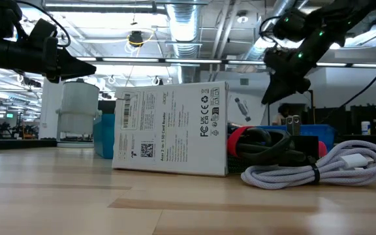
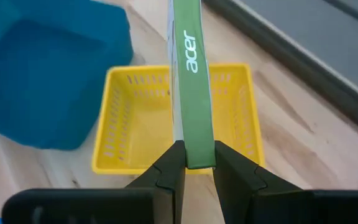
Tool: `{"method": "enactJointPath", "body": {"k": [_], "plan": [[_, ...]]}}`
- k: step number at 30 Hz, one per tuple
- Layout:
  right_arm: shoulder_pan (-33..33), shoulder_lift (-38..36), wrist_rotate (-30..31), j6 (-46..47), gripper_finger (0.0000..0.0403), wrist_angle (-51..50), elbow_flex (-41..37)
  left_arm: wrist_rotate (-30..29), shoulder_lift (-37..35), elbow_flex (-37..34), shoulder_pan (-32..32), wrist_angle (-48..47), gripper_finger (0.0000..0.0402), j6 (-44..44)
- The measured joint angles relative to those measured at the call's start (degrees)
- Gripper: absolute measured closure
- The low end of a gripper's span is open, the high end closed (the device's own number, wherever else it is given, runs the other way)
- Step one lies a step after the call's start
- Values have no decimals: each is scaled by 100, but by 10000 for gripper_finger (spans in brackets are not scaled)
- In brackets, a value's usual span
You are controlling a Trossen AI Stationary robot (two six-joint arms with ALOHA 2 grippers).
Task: Pick and place items into bin
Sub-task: Put the right card reader box into the yellow bin
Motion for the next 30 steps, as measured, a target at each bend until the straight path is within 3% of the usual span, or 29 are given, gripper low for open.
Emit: {"method": "enactJointPath", "body": {"k": [13, 30], "plan": [[12, 1226, -4, -2, 337, 636, 2, 0, 0, 0, 2, -1, 282, 0], [12, 786, 15, 0, 337, 419, 0, 0, 1, -1, 2, 0, 282, 0]]}}
